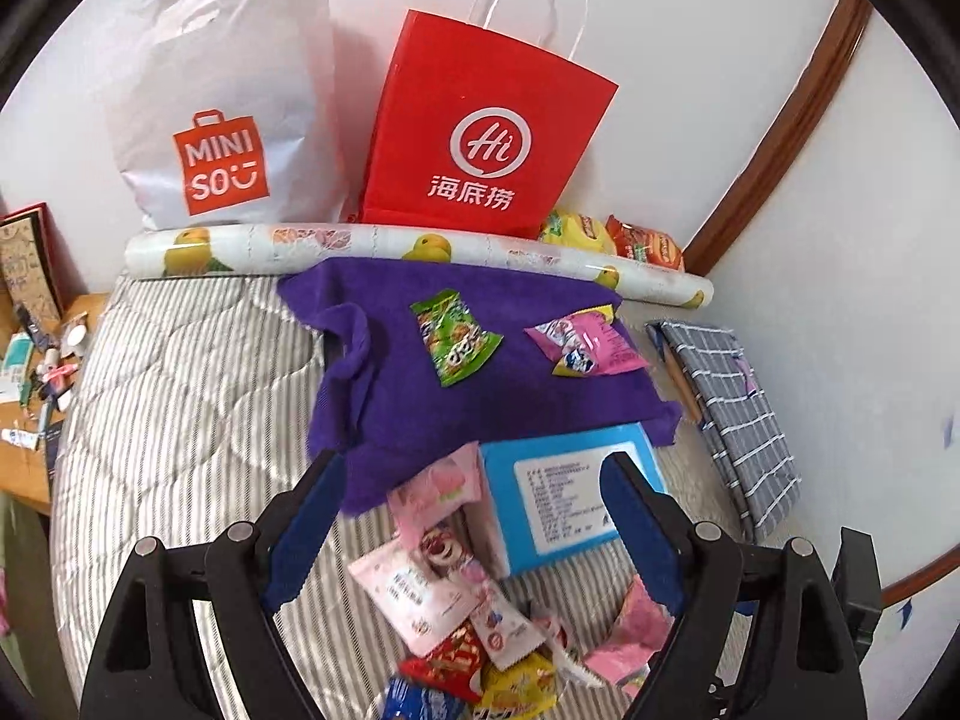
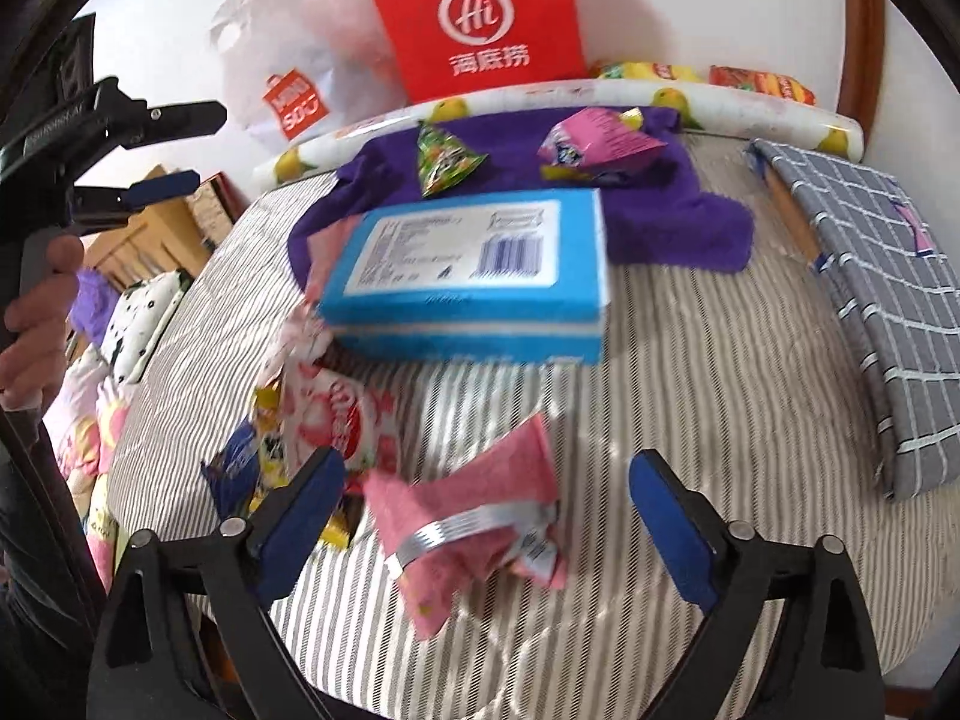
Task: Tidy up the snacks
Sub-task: 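Grasp the pink bag with silver band with the right gripper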
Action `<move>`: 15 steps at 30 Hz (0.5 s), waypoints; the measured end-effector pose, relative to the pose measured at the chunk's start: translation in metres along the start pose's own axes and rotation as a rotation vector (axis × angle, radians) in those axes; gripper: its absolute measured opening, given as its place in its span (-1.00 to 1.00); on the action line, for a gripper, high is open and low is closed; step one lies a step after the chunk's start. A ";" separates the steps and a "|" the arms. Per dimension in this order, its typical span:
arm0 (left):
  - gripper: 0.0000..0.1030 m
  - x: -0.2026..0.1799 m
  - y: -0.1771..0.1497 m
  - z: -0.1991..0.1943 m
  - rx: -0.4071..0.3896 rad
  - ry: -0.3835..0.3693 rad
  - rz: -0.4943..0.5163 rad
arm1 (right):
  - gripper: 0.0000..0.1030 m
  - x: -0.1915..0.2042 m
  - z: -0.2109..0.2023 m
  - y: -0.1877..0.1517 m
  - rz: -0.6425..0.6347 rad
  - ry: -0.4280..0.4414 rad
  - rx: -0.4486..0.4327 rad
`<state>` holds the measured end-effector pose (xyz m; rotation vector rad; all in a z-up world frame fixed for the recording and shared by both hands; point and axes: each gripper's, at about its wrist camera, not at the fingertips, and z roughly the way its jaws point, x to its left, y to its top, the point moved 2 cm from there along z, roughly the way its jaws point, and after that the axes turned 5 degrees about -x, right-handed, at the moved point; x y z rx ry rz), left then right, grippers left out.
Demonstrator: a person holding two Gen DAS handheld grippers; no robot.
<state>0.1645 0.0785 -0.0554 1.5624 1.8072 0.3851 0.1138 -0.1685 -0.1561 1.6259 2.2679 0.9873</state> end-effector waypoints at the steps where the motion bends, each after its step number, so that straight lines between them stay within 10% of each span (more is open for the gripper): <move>1: 0.66 0.000 -0.002 -0.002 0.001 0.006 0.001 | 0.86 0.002 0.001 -0.003 -0.001 0.002 0.001; 15: 0.66 0.015 -0.036 -0.023 0.018 0.038 -0.004 | 0.68 0.016 0.044 -0.027 -0.085 -0.076 0.079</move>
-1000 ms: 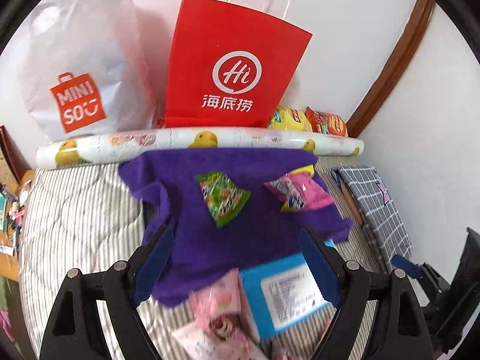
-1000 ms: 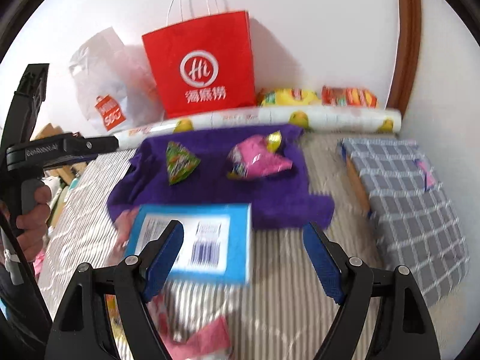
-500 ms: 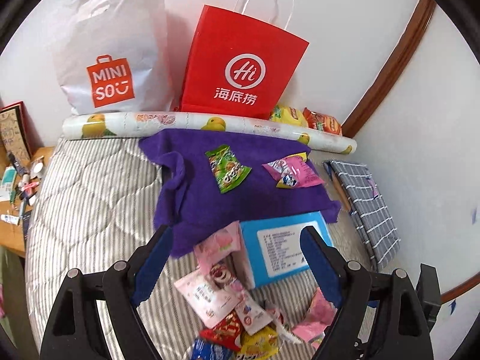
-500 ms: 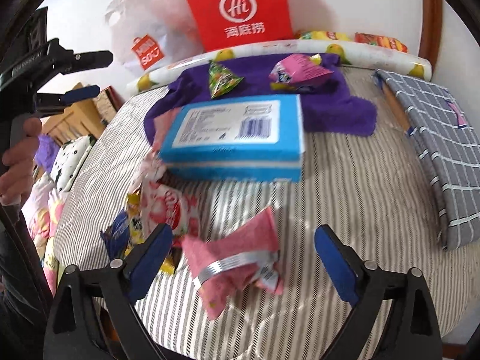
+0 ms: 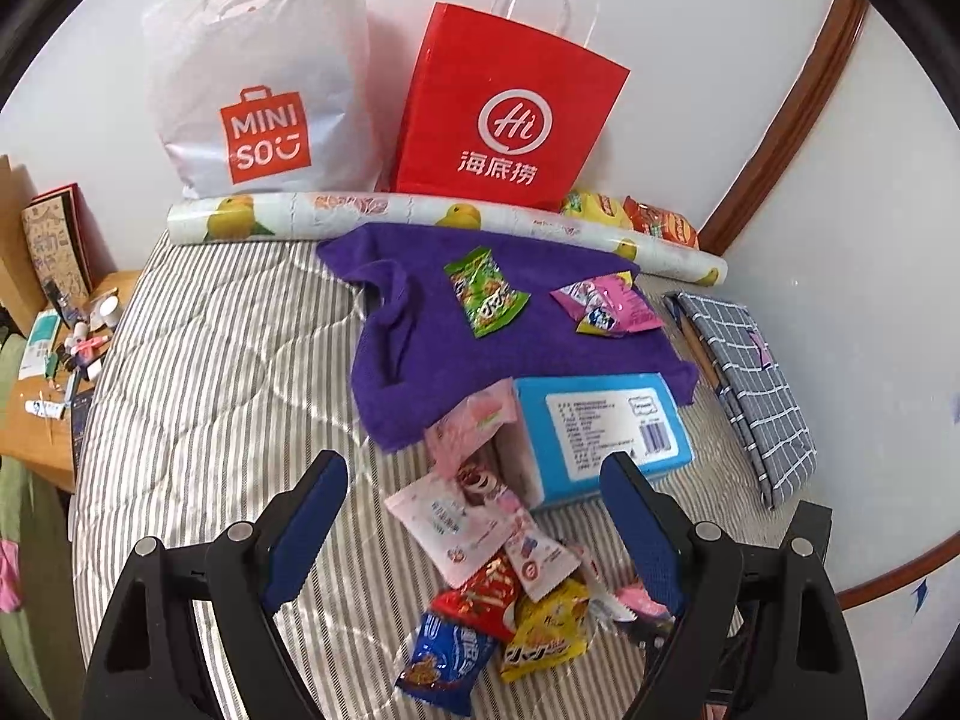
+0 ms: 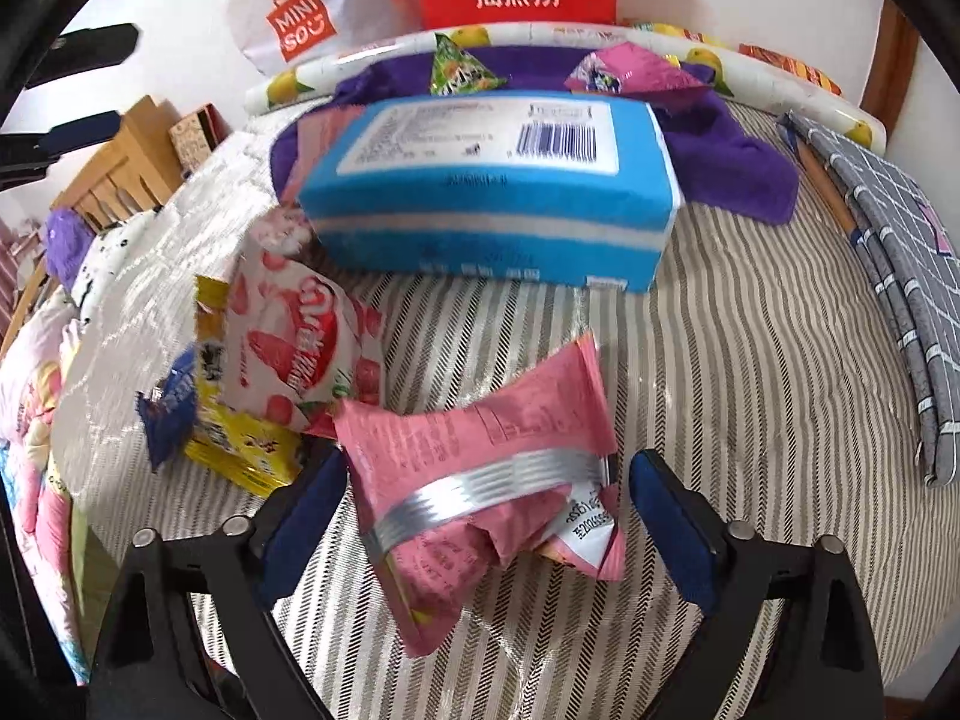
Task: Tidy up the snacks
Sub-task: 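Grasp the pink bag with silver band with the right gripper, then grasp the pink peach candy packet with the left gripper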
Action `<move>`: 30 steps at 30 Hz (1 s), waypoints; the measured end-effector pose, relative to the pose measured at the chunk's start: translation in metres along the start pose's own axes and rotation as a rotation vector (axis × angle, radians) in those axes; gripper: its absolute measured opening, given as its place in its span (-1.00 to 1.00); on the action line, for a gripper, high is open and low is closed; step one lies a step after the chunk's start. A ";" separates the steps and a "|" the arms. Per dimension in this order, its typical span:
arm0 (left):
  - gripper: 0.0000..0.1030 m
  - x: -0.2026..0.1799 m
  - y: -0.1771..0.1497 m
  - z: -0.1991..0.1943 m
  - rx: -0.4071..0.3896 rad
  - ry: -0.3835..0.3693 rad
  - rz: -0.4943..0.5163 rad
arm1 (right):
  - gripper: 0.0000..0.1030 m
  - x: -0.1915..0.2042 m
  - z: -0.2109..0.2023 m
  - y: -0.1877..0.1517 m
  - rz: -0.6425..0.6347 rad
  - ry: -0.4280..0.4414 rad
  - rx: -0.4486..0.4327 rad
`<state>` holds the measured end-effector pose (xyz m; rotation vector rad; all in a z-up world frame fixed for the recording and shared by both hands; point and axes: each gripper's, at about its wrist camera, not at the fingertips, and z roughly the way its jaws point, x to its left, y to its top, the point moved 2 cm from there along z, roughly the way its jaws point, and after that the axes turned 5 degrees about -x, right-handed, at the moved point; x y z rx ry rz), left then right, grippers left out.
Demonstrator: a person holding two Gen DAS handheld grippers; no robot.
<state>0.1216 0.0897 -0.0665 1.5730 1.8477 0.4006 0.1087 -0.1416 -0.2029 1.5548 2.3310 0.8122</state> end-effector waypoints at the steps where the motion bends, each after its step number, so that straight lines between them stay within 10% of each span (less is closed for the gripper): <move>1: 0.66 0.001 -0.002 0.000 0.003 0.004 -0.002 | 0.60 -0.001 0.000 -0.001 0.005 0.004 0.000; 30: 0.63 0.007 -0.027 0.063 0.073 0.079 0.046 | 0.40 -0.049 -0.082 0.002 0.152 -0.114 -0.223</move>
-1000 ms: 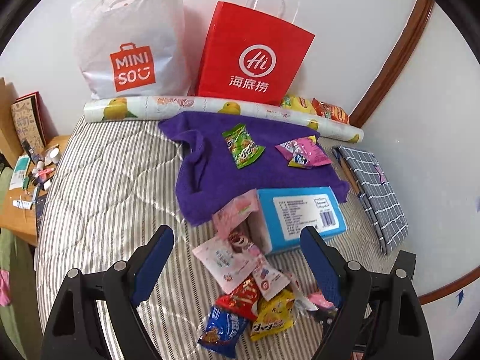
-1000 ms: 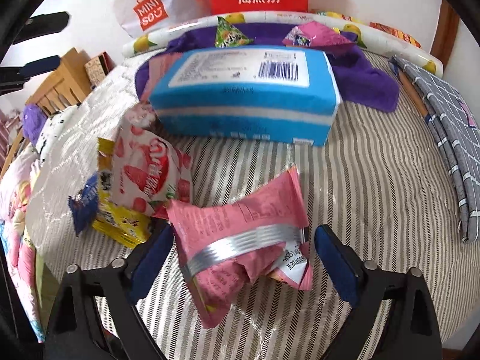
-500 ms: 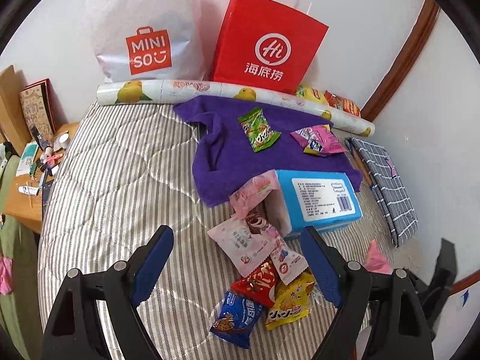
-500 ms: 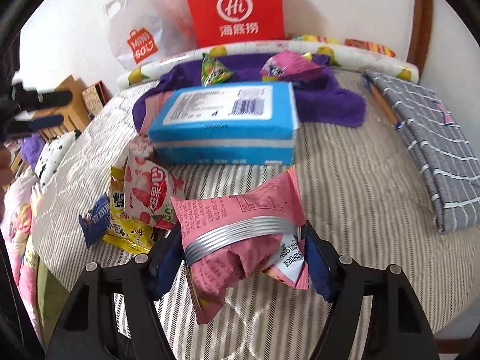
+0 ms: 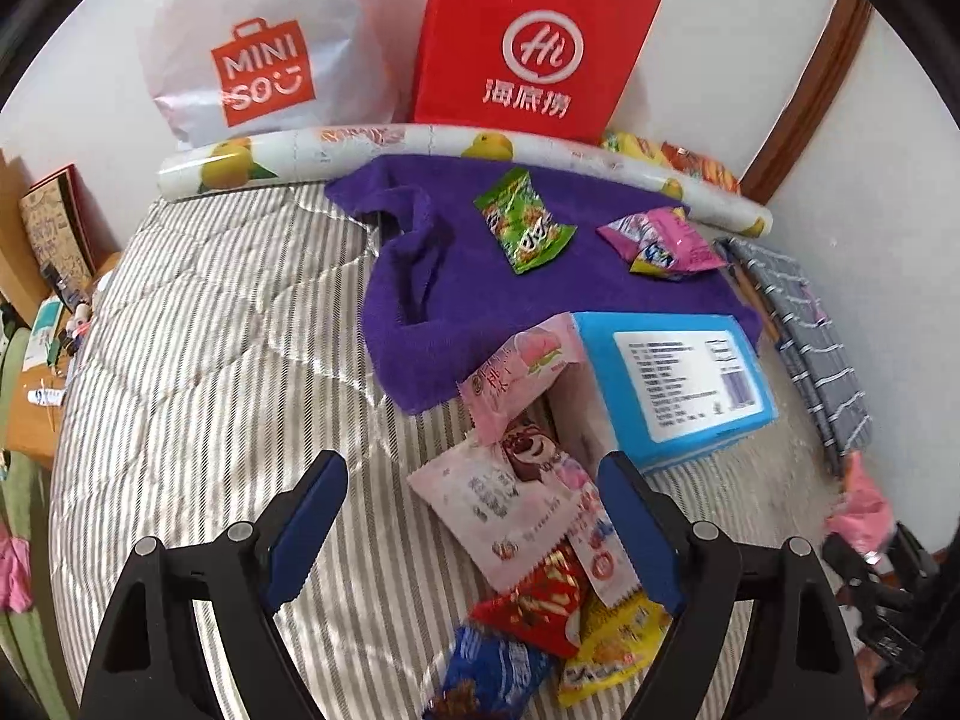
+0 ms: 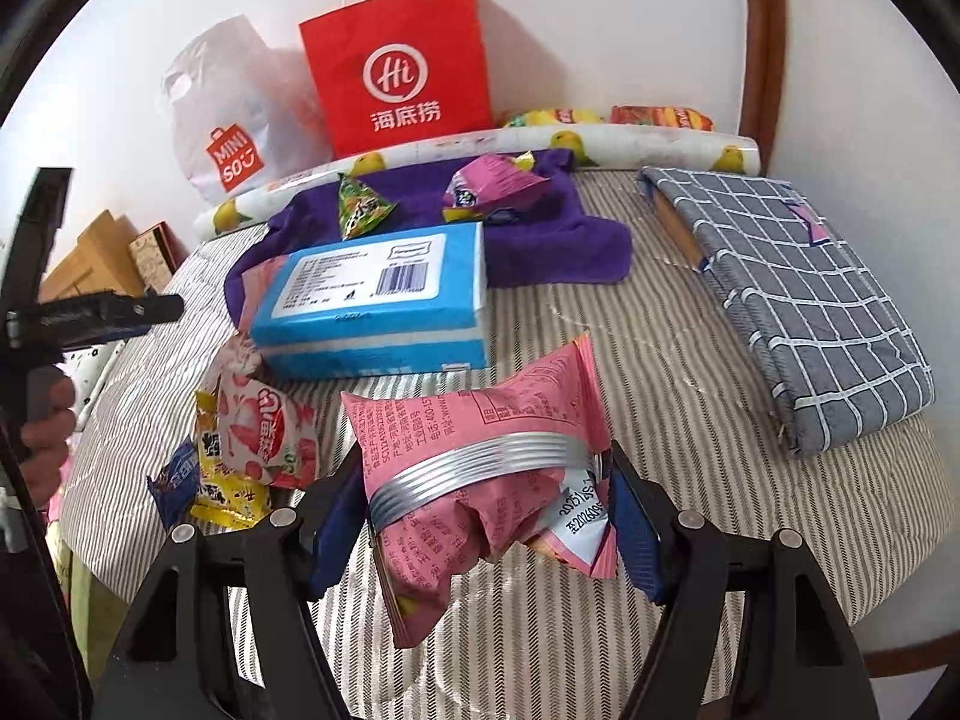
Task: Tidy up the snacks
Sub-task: 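Grasp the pink peach candy packet with the left gripper, then carry the peach packet with the left gripper while the right gripper carries the silver-band bag toward the towel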
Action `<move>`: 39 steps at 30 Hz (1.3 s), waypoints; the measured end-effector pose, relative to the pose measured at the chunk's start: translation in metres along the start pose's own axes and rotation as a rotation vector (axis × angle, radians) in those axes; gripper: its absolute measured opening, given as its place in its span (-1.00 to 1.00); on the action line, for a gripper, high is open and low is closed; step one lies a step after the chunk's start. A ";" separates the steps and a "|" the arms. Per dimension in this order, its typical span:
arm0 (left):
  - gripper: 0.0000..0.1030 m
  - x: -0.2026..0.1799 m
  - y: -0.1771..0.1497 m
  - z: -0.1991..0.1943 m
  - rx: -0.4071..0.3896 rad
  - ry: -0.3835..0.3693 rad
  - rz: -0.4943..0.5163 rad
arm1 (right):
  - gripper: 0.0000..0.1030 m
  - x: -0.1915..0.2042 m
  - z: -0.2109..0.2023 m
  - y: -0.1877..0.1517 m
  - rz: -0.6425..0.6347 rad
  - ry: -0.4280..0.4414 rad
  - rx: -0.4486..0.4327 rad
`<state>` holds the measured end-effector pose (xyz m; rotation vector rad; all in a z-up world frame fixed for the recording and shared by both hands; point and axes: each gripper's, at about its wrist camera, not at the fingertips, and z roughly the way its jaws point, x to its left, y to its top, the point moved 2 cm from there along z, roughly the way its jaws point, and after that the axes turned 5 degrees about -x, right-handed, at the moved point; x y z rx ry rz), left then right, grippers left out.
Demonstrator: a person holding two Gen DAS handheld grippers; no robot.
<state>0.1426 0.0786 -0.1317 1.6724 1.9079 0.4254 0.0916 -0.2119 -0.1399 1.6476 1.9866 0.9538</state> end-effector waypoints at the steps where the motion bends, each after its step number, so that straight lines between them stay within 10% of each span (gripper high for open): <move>1: 0.63 -0.001 0.002 0.006 0.005 0.006 0.009 | 0.40 -0.001 0.000 0.000 0.005 -0.001 -0.001; 15: 0.55 -0.020 0.022 0.069 0.039 0.021 0.085 | 0.40 -0.009 0.025 0.004 0.060 -0.004 0.025; 19: 0.29 -0.019 0.024 0.080 0.052 0.017 0.081 | 0.39 -0.009 0.029 0.004 0.050 -0.004 0.035; 22: -0.28 -0.019 0.024 0.083 0.061 -0.018 0.077 | 0.39 -0.009 0.033 0.005 0.050 -0.003 0.041; 39: -0.56 -0.012 0.020 0.004 -0.029 -0.092 0.020 | 0.39 0.012 0.021 0.003 0.031 0.040 0.029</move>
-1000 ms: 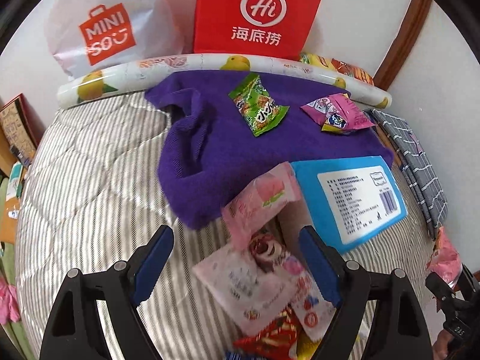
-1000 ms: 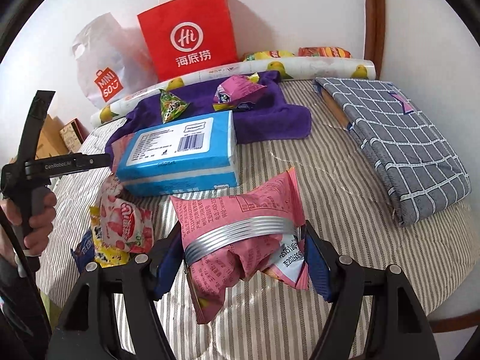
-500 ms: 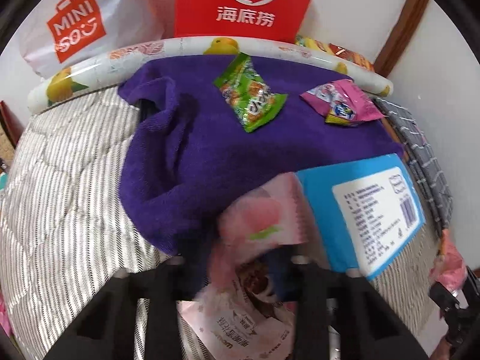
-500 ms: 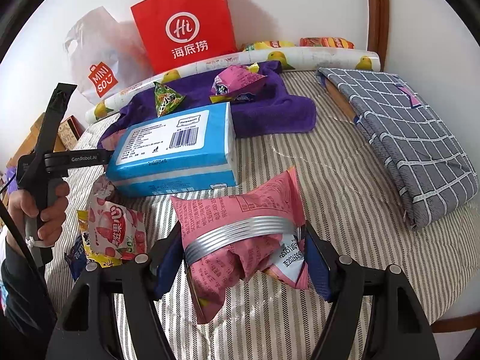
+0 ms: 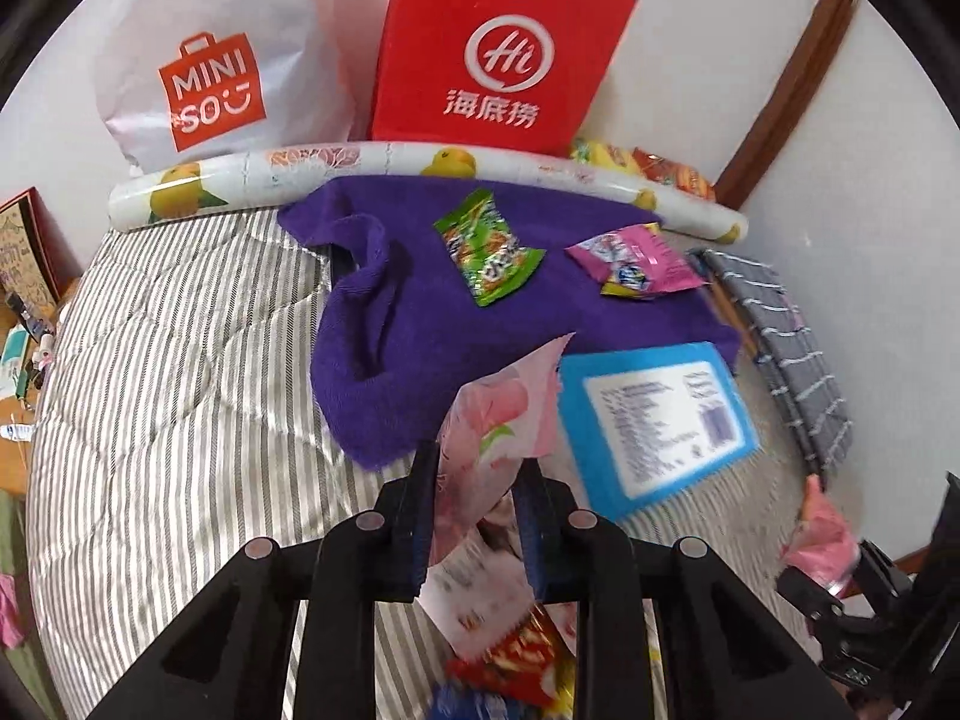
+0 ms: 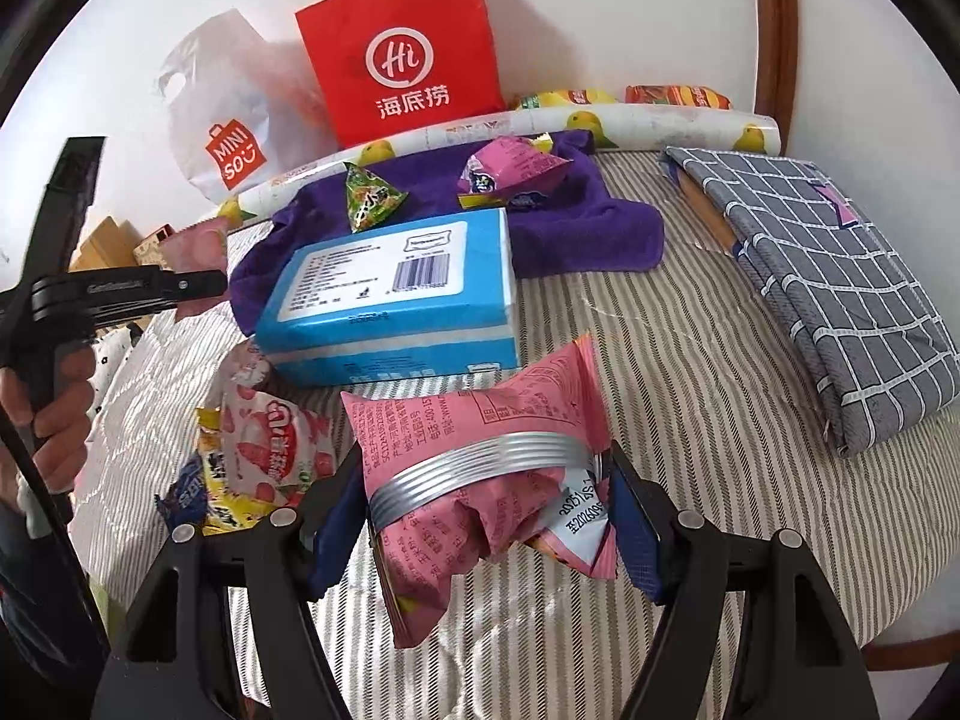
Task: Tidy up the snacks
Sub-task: 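Carry the peach packet with the left gripper while the right gripper carries the silver-band bag toward the towel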
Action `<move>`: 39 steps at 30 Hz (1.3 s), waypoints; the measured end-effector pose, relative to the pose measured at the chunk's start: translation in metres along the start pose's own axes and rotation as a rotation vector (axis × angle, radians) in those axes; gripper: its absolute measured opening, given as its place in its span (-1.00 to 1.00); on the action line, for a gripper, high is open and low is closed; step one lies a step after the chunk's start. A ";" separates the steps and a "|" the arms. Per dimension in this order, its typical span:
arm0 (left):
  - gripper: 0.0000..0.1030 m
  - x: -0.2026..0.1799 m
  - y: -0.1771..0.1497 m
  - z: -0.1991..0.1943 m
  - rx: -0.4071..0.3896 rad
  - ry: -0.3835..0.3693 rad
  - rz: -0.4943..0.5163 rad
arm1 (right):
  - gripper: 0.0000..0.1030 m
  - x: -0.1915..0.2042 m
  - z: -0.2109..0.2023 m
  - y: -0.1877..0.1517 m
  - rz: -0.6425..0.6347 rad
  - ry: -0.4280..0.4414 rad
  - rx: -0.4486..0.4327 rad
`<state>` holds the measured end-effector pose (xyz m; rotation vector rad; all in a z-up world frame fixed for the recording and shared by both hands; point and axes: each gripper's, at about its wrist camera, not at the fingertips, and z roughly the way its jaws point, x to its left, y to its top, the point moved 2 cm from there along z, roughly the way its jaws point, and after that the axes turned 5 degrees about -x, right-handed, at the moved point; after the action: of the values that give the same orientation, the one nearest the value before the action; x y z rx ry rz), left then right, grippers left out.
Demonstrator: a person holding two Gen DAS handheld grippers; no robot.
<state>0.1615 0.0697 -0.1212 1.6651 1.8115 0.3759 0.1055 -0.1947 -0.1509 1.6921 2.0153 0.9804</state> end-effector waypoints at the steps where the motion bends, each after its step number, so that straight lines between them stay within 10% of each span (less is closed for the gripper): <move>1: -0.56 -0.003 -0.003 -0.005 -0.002 -0.004 0.006 | 0.39 0.001 -0.002 0.000 0.001 0.003 -0.002; 39: -0.56 -0.085 -0.043 -0.058 -0.008 -0.140 0.120 | 0.38 0.007 -0.051 0.018 0.023 -0.021 -0.094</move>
<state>0.0911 -0.0068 -0.0807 1.7546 1.6113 0.3099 0.0834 -0.2019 -0.1012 1.6723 1.9095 1.0441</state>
